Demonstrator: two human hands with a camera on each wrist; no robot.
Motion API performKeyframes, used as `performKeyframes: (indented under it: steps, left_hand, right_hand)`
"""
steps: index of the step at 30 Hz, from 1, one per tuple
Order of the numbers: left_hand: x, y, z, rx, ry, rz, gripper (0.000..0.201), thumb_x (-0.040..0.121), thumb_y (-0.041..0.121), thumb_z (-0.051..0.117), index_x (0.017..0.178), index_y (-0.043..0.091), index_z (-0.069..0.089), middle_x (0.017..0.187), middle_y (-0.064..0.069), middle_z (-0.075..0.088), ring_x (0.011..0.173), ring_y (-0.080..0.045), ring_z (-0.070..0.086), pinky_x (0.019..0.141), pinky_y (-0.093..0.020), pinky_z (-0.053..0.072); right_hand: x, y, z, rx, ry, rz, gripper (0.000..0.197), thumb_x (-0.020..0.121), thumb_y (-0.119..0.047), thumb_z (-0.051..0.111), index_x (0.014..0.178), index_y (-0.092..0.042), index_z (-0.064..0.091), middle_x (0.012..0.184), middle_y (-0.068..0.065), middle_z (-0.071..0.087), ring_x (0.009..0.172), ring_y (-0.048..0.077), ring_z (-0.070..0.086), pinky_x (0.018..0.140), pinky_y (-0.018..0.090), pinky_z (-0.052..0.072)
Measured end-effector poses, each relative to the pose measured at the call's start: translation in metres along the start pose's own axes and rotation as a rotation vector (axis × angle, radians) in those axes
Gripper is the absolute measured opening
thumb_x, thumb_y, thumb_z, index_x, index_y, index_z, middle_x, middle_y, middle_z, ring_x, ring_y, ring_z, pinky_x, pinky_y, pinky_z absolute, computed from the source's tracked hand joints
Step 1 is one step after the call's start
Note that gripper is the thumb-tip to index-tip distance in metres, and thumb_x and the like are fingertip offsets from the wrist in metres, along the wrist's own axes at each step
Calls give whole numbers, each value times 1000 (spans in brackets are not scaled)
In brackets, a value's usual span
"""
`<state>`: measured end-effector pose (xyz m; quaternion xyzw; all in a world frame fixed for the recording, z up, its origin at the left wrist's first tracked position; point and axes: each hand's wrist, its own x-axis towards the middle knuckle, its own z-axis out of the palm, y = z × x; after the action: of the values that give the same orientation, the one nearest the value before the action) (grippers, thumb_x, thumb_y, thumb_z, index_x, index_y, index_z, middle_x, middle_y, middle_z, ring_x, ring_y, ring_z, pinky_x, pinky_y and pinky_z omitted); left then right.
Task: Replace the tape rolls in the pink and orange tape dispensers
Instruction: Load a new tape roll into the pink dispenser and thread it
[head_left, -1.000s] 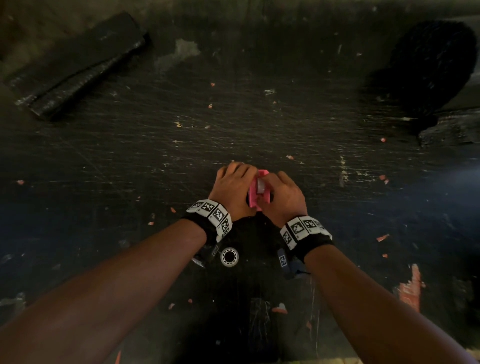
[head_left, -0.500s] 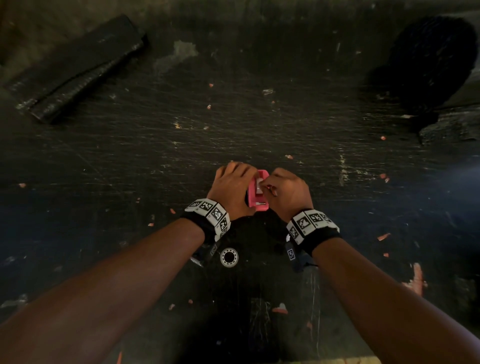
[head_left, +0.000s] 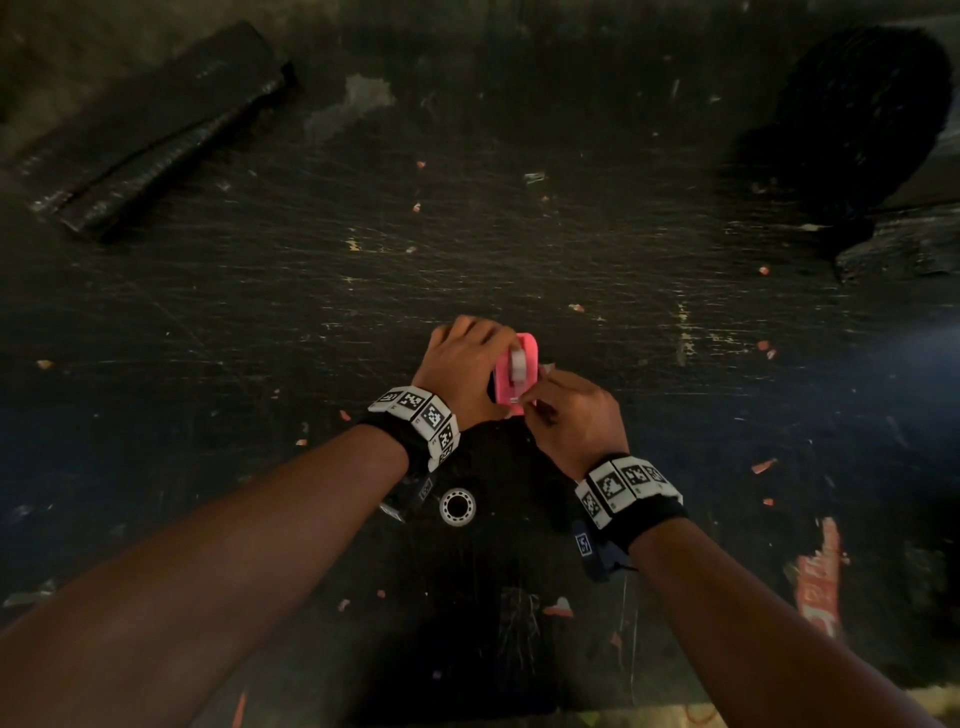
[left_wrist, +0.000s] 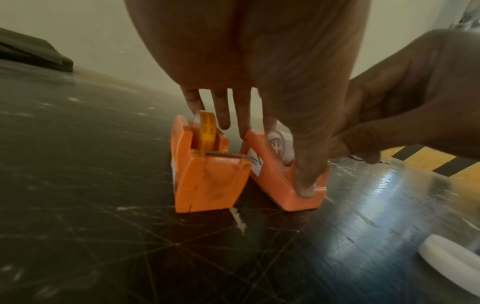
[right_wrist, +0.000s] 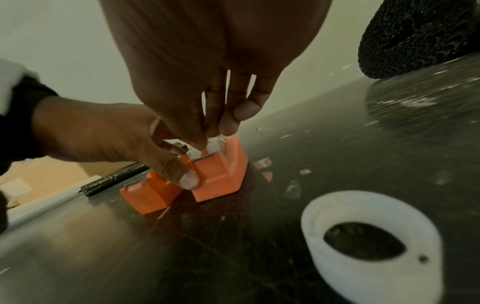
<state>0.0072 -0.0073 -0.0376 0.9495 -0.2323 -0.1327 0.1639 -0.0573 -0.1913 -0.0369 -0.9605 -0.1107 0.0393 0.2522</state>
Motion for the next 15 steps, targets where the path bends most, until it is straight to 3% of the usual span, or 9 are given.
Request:
performKeyframes:
  steps: [9,15]
  left_hand:
    - [-1,1,0,-3,-8,-11,91,63,70,78,137,26,49,143,0,53,136,-25,42,111,-46,32]
    - [0,1,-1,8,-27,-13,89,63,61,84,138,27,47,145,1,51,137,-25,40,112,-46,32]
  right_hand:
    - [-12,-4,11,-29,-6,68,9,83,-20,67,83,-20,76,79,-1,74,74,22,70,65,37,57]
    - [-26,-1,14,-49,-56,113,15,88,-36,66,85,-24,75,78,-5,73,72,16,68,70,35,58]
